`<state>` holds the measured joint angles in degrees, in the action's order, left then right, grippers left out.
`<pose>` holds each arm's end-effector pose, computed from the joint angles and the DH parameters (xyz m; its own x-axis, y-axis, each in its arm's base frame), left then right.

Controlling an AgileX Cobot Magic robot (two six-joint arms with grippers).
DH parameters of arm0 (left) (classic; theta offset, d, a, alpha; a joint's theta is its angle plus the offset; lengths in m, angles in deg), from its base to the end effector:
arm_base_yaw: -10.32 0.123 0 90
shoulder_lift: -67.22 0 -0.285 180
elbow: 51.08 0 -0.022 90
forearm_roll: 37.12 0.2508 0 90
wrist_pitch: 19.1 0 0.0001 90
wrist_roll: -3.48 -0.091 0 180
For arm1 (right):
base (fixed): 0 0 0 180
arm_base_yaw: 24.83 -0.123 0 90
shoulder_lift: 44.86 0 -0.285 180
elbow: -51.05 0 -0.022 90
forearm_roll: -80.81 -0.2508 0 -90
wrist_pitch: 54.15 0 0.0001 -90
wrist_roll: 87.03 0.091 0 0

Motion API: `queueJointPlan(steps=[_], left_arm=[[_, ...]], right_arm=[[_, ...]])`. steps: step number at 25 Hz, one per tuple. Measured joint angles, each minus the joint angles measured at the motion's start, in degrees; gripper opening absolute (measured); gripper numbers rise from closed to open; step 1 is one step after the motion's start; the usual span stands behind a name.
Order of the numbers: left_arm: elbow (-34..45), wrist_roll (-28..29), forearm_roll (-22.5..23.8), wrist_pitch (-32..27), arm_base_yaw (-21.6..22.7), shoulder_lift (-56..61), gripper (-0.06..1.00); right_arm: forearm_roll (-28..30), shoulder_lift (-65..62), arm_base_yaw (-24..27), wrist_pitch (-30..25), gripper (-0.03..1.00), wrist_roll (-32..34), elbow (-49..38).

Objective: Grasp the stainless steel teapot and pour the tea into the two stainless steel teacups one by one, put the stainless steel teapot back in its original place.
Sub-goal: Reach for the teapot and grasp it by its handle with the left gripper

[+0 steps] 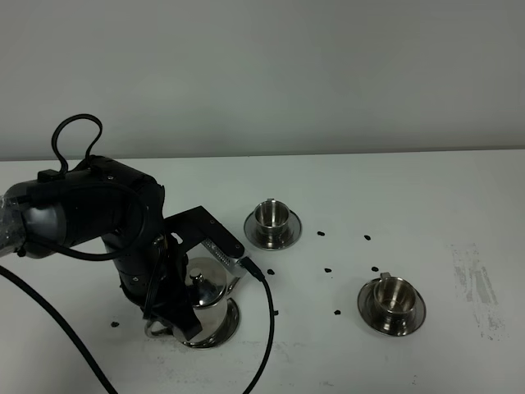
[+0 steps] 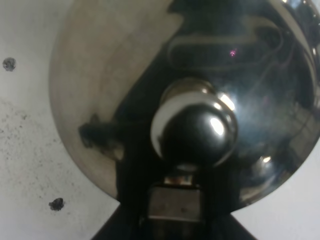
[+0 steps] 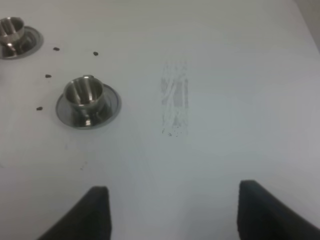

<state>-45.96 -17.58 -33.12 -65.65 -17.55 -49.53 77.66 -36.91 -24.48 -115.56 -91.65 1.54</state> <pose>0.3302 -0.1694 0.1747 -0.6072 0.7773 -0.1647 0.7684 0.6272 0.1269 -0.0031 0.0044 0.2719 -0.4796 -0.0513 -0.8760 -0.0623 0.9978 -0.0243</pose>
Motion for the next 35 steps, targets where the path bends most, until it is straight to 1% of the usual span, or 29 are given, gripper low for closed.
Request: queueJointPlan(steps=[9,17,35], left_arm=[[0.0,-0.3,-0.2,0.6,0.0,0.0,0.26],[0.0,-1.8,-2.6,1.9,0.0,0.0,0.26],[0.0,-2.4,-2.8,1.7,0.6,2.2,0.26]], right_arm=[[0.0,0.0,0.0,0.0,0.56,0.0,0.0],[0.0,0.0,0.0,0.0,0.56,0.0,0.0],[0.0,0.0,0.0,0.0,0.56,0.0,0.0]])
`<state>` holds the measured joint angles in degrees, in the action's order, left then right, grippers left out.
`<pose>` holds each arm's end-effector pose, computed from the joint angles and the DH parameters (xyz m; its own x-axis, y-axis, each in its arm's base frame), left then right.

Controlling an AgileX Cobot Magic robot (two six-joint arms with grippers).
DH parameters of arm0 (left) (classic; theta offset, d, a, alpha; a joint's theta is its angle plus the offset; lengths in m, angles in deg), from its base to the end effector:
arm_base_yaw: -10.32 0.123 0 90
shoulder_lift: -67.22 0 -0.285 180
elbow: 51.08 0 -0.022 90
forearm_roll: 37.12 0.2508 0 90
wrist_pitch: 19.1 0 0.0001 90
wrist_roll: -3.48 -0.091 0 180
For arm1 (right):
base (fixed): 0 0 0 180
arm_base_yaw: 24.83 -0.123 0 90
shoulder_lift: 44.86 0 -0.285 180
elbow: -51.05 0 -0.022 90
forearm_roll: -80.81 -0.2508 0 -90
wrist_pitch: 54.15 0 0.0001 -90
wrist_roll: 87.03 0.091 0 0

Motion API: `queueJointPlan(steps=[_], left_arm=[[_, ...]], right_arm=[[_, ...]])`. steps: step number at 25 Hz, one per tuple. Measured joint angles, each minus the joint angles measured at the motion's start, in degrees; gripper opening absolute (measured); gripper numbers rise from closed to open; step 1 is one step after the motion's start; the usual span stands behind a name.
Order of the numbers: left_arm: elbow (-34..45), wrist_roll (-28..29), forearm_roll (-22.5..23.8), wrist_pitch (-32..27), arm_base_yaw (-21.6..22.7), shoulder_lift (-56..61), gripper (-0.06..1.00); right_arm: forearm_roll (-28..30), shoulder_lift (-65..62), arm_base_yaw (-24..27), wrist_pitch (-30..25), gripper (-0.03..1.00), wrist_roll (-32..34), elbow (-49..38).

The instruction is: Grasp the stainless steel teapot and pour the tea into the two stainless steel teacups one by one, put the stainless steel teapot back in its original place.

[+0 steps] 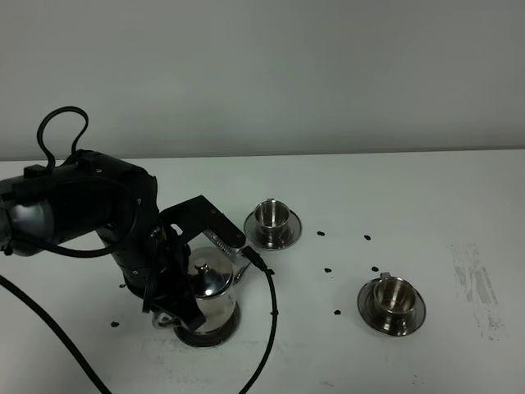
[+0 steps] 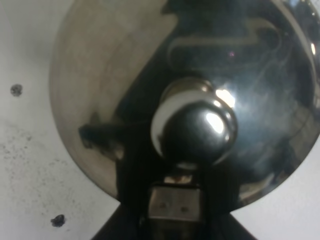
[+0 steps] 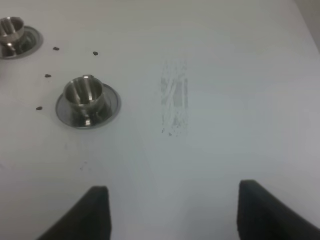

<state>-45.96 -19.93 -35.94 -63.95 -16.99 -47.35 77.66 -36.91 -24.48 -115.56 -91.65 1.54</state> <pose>0.3306 -0.1692 0.1894 -0.5938 0.7688 -0.2374 0.7668 0.6301 0.1223 -0.0031 0.0044 0.2719 -0.4796 -0.0513 -0.8760 -0.0623 0.9978 -0.0243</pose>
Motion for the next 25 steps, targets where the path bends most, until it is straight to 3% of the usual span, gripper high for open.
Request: queueJointPlan(steps=[15,25], left_arm=[[-6.6,-1.6,1.4,-6.0,1.6,1.7,0.26],[-8.5,-11.3,1.2,-8.8,3.6,1.7,0.26]], right_arm=[[0.0,0.0,0.0,0.0,0.56,0.0,0.0],[0.0,0.0,0.0,0.0,0.56,0.0,0.0]])
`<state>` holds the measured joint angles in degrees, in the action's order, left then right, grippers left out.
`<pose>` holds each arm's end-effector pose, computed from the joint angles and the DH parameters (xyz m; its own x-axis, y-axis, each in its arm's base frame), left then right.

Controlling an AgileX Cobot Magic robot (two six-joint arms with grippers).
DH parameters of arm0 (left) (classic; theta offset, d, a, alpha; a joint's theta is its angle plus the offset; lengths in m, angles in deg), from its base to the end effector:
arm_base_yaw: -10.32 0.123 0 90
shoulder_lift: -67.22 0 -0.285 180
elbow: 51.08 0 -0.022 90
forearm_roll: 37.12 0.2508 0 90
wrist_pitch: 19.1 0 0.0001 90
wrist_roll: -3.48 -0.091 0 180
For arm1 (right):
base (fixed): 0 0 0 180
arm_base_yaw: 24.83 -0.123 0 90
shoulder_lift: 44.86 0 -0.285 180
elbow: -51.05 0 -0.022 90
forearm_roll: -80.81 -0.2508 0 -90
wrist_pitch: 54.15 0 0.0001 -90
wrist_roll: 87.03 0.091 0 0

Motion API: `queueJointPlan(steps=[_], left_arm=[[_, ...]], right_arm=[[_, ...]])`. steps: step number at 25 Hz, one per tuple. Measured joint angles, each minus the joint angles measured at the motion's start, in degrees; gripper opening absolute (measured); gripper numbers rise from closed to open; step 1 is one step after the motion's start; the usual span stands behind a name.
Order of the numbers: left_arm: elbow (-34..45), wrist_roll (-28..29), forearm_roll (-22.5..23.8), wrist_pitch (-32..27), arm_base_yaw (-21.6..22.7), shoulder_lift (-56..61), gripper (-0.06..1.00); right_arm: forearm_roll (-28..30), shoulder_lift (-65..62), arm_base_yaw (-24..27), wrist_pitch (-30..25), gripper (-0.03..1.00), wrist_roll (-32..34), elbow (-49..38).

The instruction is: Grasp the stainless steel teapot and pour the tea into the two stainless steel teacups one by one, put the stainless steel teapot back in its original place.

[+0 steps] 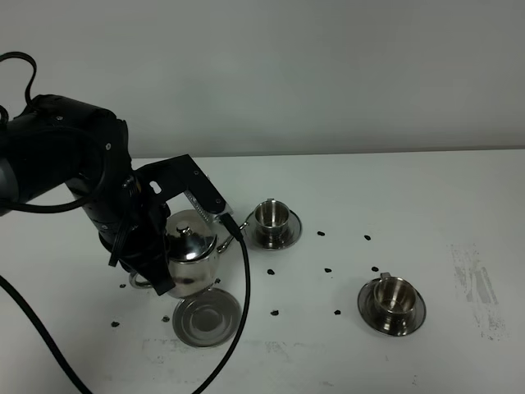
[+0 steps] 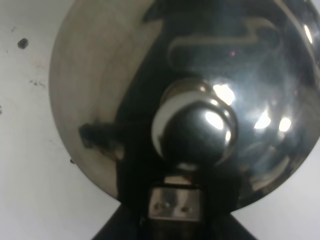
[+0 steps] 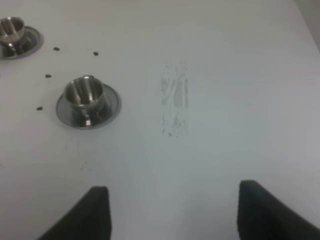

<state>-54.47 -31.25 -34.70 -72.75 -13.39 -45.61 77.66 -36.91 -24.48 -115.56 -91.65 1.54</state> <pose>0.3499 -0.1503 0.2359 -0.4753 0.8529 -0.2160 0.8340 0.5150 0.1982 -0.0031 0.0044 0.2719 -0.4796 -0.0513 -0.8760 -0.0623 0.9978 -0.0243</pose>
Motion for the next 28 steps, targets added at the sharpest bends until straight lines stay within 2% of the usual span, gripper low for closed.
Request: queueJointPlan(steps=[9,20,28], left_arm=[[0.0,-9.8,-1.3,-0.3,1.0,0.0,0.26],[0.0,-13.1,-1.6,-1.4,1.4,0.0,0.26],[0.0,-25.5,-3.5,1.6,1.5,0.0,0.26]], right_arm=[[0.0,0.0,0.0,0.0,0.56,0.0,0.0],[0.0,0.0,0.0,0.0,0.56,0.0,0.0],[0.0,0.0,0.0,0.0,0.56,0.0,0.0]])
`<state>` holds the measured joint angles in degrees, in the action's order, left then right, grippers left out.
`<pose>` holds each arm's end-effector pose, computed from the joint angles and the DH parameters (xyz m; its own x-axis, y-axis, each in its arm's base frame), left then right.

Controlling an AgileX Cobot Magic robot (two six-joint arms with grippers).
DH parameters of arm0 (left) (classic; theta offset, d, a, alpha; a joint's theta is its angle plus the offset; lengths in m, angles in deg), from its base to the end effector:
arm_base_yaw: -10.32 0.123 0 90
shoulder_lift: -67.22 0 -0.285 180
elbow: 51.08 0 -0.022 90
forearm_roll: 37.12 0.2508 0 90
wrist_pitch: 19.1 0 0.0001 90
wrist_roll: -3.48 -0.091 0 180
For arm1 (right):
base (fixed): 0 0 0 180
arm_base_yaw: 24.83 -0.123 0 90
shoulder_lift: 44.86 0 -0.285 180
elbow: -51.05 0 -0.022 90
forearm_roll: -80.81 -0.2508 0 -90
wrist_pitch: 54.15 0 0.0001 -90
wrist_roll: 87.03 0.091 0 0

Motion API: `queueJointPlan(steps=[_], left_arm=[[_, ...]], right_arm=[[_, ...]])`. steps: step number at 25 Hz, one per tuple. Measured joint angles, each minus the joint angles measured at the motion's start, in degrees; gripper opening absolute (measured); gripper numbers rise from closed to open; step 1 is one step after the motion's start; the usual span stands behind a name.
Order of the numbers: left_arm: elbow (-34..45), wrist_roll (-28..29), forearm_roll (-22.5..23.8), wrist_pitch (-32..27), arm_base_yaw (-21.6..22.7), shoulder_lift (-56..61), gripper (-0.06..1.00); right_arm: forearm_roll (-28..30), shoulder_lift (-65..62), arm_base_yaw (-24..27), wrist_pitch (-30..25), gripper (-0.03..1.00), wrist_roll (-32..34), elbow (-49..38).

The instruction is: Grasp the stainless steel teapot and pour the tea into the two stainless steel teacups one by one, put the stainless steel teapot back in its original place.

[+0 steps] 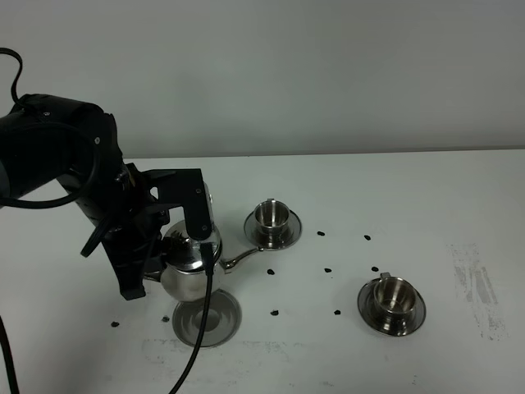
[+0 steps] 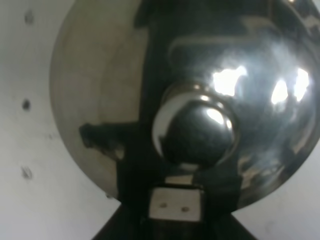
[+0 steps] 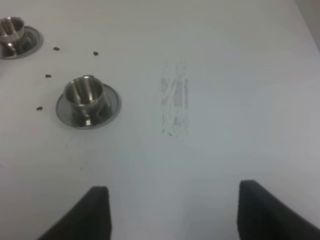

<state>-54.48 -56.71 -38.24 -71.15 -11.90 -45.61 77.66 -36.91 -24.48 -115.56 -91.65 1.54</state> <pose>0.3542 -0.1462 0.2367 -0.1158 0.9779 -0.1738 0.9505 0.1599 0.2663 -0.0031 0.0044 0.2719 -0.4796 -0.0513 -0.8760 -0.0623 0.9978 -0.0243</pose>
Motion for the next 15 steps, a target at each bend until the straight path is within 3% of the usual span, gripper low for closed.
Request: queueJointPlan(steps=[6,15], left_arm=[[0.0,-6.6,-0.7,1.1,0.0,0.0,0.26],[0.0,-12.0,-0.7,3.8,0.0,0.0,0.26]], right_arm=[[0.0,0.0,0.0,0.0,0.56,0.0,0.0],[0.0,0.0,0.0,0.0,0.56,0.0,0.0]])
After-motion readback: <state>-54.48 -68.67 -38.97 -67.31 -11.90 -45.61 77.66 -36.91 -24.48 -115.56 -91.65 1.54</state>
